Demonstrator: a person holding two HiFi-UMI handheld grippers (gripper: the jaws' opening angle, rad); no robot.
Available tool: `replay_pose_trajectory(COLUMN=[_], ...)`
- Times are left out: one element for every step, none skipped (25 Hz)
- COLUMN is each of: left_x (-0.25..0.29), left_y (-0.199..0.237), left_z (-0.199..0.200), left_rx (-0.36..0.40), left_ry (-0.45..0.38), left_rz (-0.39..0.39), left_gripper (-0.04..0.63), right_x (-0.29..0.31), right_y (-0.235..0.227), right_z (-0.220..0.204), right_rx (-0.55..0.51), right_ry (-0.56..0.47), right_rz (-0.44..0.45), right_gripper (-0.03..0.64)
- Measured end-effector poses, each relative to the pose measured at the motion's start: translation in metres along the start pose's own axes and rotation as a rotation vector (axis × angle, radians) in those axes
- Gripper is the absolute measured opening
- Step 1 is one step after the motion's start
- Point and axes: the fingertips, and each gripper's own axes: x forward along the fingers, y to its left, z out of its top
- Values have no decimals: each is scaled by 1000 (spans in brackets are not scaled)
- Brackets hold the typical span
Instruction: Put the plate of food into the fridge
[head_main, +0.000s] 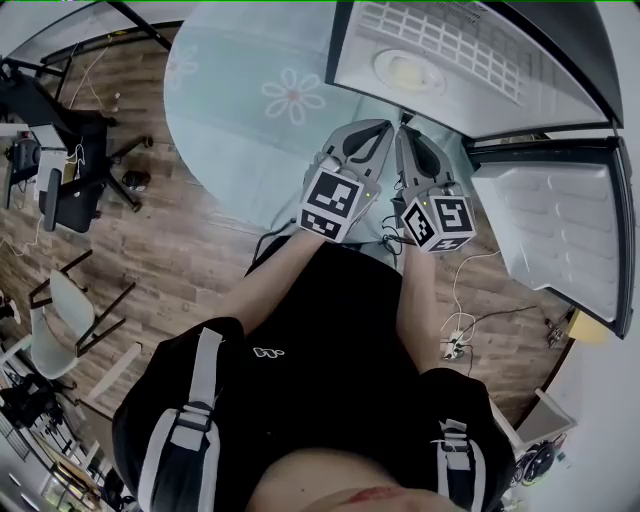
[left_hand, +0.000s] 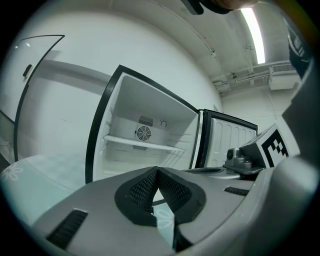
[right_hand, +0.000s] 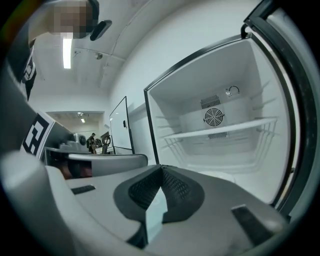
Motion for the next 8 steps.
replay_pose_trajectory(left_x=[0, 1, 2, 3, 4, 5, 7, 8], left_y=[0, 0, -1, -3, -5, -8, -12, -15], left_z=[-3, -6, -8, -9, -10, -11, -13, -14], left_rx=[-4, -9, -14, -17, -18, -17, -16, -14], left_ry=[8, 15, 20, 23, 25, 27, 29, 31], left_rz=[0, -1, -2, -3, -7, -13, -21, -28], left_gripper=[-3, -3, -3, -3, -3, -3, -3, -3], right_x=[-1, -3, -4, -6, -8, -10, -12, -14], right_y=[-1, -2, -4, -6, -8, -10, -13, -15], right_z=[-1, -2, -3, -4, -5, -5, -6, -6], right_rx=[-1, -1, 0, 2, 4, 5, 6, 8], right_ry=[1, 2, 4, 5, 6, 7, 7, 7], right_rz=[-2, -6, -10, -13, -17, -21, -25, -30], right_gripper=[-3, -3, -3, -3, -3, -3, -3, -3])
